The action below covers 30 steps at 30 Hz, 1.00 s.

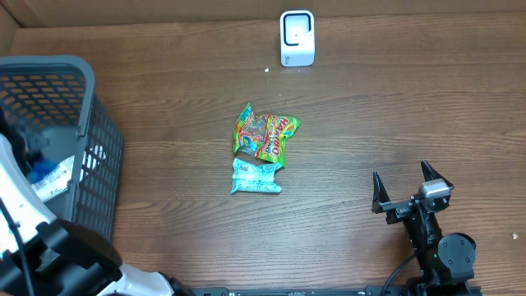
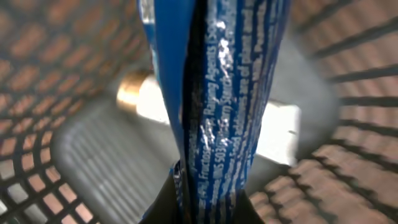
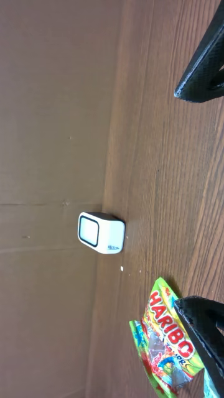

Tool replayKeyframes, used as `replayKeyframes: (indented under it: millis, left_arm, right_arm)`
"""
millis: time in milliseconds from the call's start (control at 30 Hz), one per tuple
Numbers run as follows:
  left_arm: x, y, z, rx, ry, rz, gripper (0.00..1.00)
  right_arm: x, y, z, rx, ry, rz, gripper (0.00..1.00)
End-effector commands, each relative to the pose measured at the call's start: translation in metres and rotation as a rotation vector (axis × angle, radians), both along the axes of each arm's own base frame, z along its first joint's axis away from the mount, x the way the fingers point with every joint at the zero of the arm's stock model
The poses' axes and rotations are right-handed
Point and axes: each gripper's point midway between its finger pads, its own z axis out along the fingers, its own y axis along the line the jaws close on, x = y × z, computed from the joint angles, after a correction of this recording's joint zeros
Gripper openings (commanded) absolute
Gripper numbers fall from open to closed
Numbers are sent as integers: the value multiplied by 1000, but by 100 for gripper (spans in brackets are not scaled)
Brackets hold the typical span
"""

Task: Scan the item barcode
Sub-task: 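Reach the left gripper into the basket and grasp the blue bar, then lift the blue bar out and place it left of the pouch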

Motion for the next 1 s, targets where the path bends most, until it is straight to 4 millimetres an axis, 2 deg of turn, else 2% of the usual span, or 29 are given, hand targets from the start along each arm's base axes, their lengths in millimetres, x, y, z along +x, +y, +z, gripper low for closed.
replayKeyframes:
  millis: [0, 100, 233, 333, 400, 467, 533, 600, 633, 767, 967]
  left_arm:
    - [35, -26, 71, 41, -173, -89, 4]
    - [51, -58, 116, 75, -249, -197, 4]
    - [71, -130, 168, 84, -357, -412, 4]
    - [79, -193, 190, 78, -410, -578, 4]
    - [83, -236, 190, 54, -409, -691, 4]
    - [83, -271, 178, 28, -364, -777, 4]
    - [78, -286, 157, 24, -272, -740, 4]
    - [72, -290, 133, 33, -169, -689, 4]
    - [68, -296, 103, 16, -66, -670, 4]
    - [59, -306, 40, -15, 117, -685, 4]
    - [47, -308, -45, -16, 286, -735, 4]
  right_arm:
    - [0, 0, -2, -1, -4, 0, 100]
    - [0, 0, -2, -1, -4, 0, 100]
    - [0, 0, -2, 0, -4, 0, 100]
    - [0, 0, -2, -1, -4, 0, 100]
    - [0, 0, -2, -1, -4, 0, 100]
    - [0, 0, -2, -1, -4, 0, 100]
    - [0, 0, -2, -1, -4, 0, 100]
    - [0, 0, -2, -1, -4, 0, 100]
    - [0, 0, -2, 0, -4, 0, 100]
    - [0, 0, -2, -1, -4, 0, 100]
    - [0, 0, -2, -1, -4, 0, 100]
